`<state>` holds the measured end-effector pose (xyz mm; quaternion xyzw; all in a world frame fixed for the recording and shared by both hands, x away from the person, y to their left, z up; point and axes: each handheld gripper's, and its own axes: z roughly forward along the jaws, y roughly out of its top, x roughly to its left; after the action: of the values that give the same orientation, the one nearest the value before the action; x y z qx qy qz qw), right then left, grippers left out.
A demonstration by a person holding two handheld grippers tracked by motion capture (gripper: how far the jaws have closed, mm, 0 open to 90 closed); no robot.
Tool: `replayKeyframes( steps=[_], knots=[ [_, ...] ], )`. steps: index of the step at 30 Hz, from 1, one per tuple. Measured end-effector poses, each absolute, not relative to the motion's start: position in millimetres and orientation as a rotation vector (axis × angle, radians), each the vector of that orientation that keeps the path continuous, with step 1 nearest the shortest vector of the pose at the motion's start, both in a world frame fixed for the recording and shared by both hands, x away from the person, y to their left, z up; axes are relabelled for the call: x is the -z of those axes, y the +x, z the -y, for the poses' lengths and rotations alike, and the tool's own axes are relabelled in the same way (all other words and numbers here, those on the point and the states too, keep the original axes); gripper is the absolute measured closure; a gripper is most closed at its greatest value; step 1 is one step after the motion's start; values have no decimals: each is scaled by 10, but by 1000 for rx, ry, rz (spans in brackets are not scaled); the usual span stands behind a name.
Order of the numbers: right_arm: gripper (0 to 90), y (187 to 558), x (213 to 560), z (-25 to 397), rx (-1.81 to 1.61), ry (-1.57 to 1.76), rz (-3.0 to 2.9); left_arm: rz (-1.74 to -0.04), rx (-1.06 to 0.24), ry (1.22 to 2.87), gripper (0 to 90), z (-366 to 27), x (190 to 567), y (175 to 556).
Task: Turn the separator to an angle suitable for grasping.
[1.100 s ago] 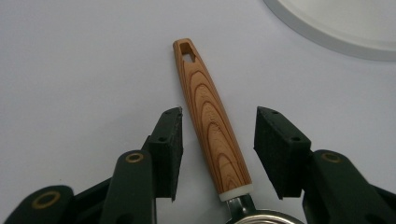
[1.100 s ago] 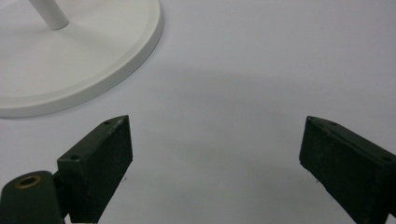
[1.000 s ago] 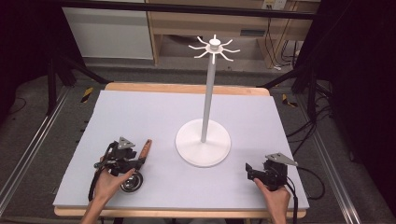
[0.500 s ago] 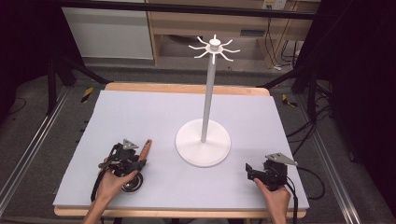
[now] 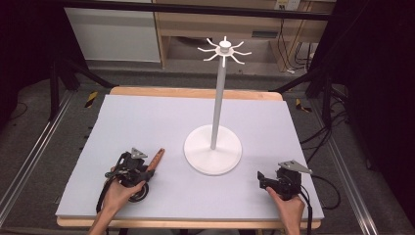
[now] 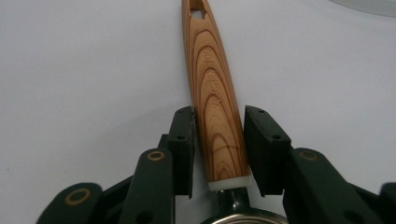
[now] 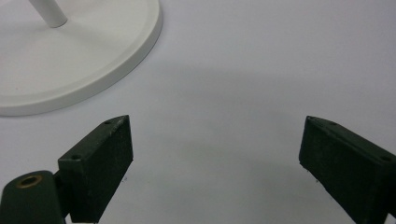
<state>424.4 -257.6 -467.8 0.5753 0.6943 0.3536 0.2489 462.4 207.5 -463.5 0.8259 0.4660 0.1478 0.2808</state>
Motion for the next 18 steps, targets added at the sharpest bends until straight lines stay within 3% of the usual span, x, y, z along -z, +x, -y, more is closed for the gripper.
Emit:
replayKeyframes(
  steps=[7, 18],
  knots=[
    [103, 4246, 4679, 2580, -968, 1570, -1889, -1231, -401, 2230, 652, -2047, 4631, 4614],
    [105, 4247, 4679, 2579, -971, 1574, -1890, -1165, -443, 2261, 549, -2023, 4426, 4644]
  ],
)
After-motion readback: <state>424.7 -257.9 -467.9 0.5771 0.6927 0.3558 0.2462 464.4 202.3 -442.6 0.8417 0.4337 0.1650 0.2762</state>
